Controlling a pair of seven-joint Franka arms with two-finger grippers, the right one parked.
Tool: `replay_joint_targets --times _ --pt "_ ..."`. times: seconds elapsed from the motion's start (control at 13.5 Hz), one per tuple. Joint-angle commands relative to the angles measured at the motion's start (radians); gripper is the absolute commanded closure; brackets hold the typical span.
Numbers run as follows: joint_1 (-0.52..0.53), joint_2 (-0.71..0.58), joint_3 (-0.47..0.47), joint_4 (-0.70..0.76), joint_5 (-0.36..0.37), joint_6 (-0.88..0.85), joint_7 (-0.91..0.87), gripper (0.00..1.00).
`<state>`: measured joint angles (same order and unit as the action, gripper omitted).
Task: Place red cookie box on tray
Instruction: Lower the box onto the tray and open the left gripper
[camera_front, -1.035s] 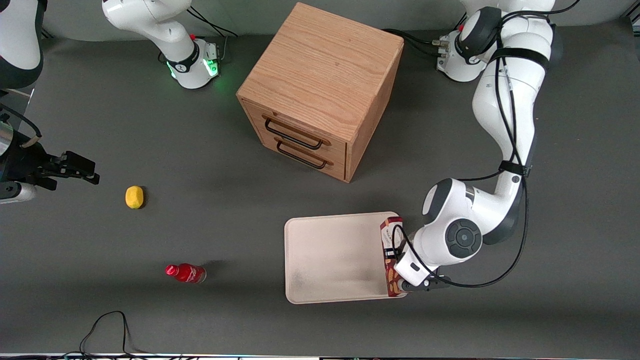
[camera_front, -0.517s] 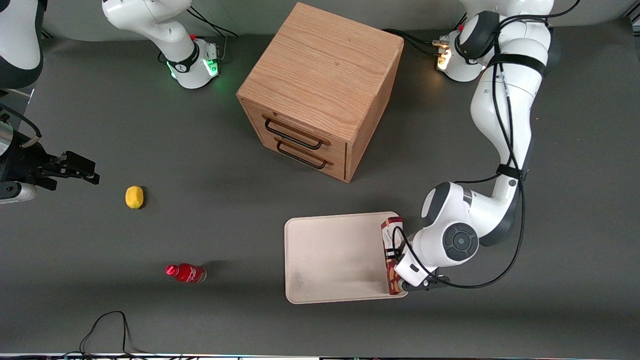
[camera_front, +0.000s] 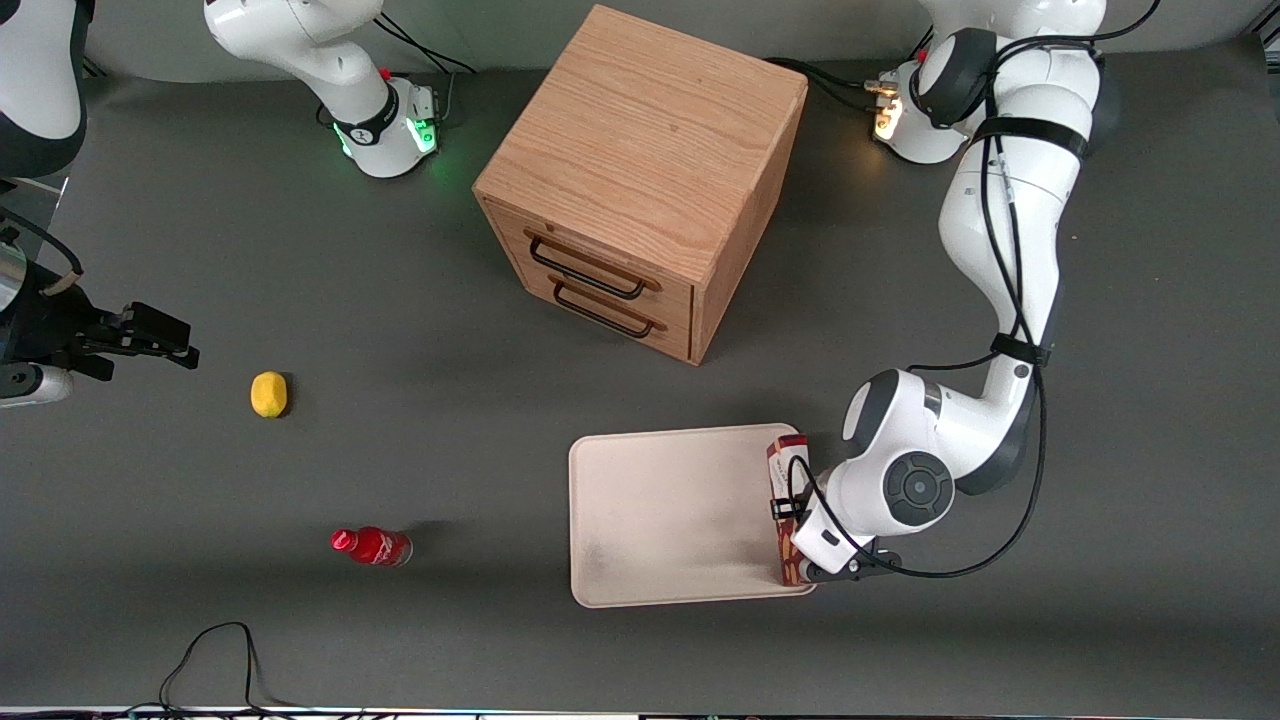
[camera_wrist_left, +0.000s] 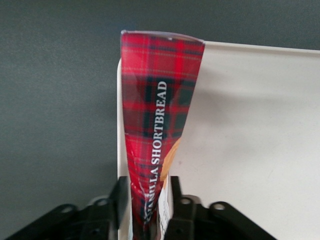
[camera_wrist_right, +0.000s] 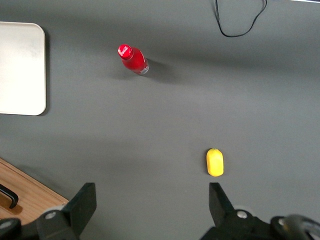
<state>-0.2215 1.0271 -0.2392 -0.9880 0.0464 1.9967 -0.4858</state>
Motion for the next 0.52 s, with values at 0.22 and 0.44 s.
replay_joint_targets --times 0.22,0.44 --pt "-0.009 -0.015 0.011 -0.018 0.003 0.016 -0.026 0.0" --pt "-0.007 -0.034 0.011 -0.018 0.009 -0.004 -0.03 0.0"
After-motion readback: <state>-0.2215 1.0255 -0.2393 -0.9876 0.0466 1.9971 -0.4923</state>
